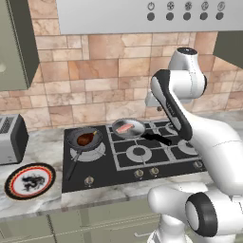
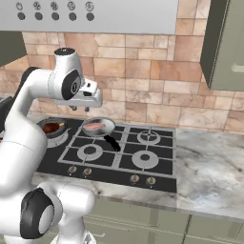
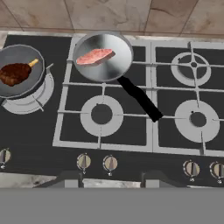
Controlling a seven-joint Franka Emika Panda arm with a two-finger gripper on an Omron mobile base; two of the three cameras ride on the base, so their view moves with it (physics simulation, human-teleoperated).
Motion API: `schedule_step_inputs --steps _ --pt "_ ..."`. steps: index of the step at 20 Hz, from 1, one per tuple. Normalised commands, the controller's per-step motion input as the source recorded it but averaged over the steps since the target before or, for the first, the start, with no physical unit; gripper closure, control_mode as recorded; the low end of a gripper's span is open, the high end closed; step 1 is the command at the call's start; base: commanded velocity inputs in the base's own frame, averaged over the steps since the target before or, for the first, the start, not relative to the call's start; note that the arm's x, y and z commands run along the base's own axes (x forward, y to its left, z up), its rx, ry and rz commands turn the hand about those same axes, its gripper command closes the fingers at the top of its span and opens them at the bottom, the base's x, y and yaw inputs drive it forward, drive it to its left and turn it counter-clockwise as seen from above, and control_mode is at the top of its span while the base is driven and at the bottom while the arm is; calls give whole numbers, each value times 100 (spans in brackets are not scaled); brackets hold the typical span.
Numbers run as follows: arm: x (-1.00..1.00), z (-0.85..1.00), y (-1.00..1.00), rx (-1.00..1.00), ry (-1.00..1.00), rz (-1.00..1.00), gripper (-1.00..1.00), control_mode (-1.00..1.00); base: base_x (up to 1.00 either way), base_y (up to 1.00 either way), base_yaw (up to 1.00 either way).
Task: Place one of the steaks on the plate and the other in the bowl. Then place the bowl in the fridge.
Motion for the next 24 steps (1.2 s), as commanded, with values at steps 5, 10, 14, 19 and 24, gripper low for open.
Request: schedule_step_inputs --steps 5,10,14,19,24 --pt "-48 0 33 0 0 0 -100 -100 0 0 0" --pt "-62 -5 62 0 0 0 -100 -100 0 0 0" --pt "-11 -32 56 0 0 -3 -100 -100 0 0 0" --pt "22 -36 49 0 0 -2 -100 -100 0 0 0" --pt "49 -42 54 0 2 -2 -100 -100 0 0 0"
